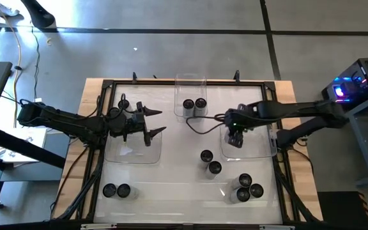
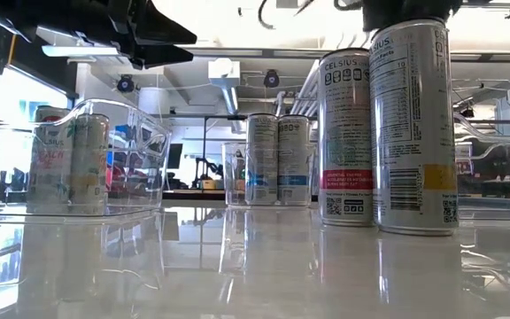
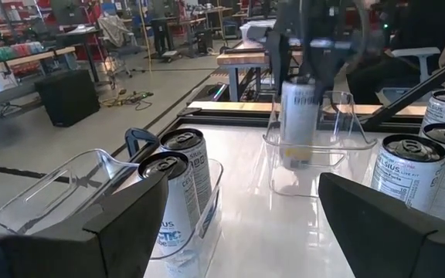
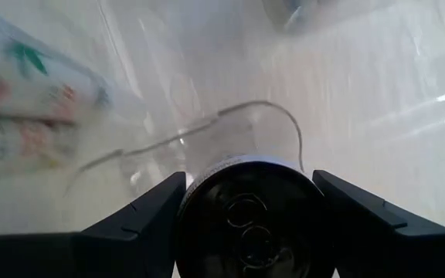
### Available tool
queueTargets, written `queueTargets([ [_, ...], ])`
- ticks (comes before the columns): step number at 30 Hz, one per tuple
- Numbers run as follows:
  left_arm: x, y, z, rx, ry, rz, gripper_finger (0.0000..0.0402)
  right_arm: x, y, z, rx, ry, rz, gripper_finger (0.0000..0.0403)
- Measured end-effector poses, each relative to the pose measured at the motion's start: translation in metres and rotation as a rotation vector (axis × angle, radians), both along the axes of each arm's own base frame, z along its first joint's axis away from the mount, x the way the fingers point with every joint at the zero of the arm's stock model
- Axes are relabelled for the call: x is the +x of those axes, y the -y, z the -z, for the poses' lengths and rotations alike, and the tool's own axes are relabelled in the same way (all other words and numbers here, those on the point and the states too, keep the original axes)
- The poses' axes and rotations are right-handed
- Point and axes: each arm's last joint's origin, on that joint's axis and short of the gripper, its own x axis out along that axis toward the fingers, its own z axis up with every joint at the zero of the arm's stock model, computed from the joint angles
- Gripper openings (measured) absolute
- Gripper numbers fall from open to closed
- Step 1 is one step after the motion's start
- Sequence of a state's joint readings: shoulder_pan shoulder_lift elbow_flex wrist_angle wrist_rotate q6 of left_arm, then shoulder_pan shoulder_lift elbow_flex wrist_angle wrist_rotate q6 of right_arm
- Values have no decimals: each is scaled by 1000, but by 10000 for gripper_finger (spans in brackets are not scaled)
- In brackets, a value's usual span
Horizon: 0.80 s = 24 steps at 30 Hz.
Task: Sort soda cans
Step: Put the center white-yellow soda can into the bottom right transparent bin
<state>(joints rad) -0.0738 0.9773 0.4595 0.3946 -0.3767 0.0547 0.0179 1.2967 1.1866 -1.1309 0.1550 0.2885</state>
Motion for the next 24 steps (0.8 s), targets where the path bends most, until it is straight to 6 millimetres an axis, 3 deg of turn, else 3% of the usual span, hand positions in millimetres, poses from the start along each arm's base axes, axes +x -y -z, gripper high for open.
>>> queueTargets([
  [9,0,0,0,-7,2,-1,330,25,10,21,-27,-67,-79,239],
  [15,0,0,0,-16,4,-2,330,29,14,26,-33,-79,-102,240],
  [20,0,0,0,-16,3,-2,330,31,14,25,-41,-65,-101,281],
  [24,0,0,0,-16,3,-2,330,31,14,25,-47,-58,-95,291],
])
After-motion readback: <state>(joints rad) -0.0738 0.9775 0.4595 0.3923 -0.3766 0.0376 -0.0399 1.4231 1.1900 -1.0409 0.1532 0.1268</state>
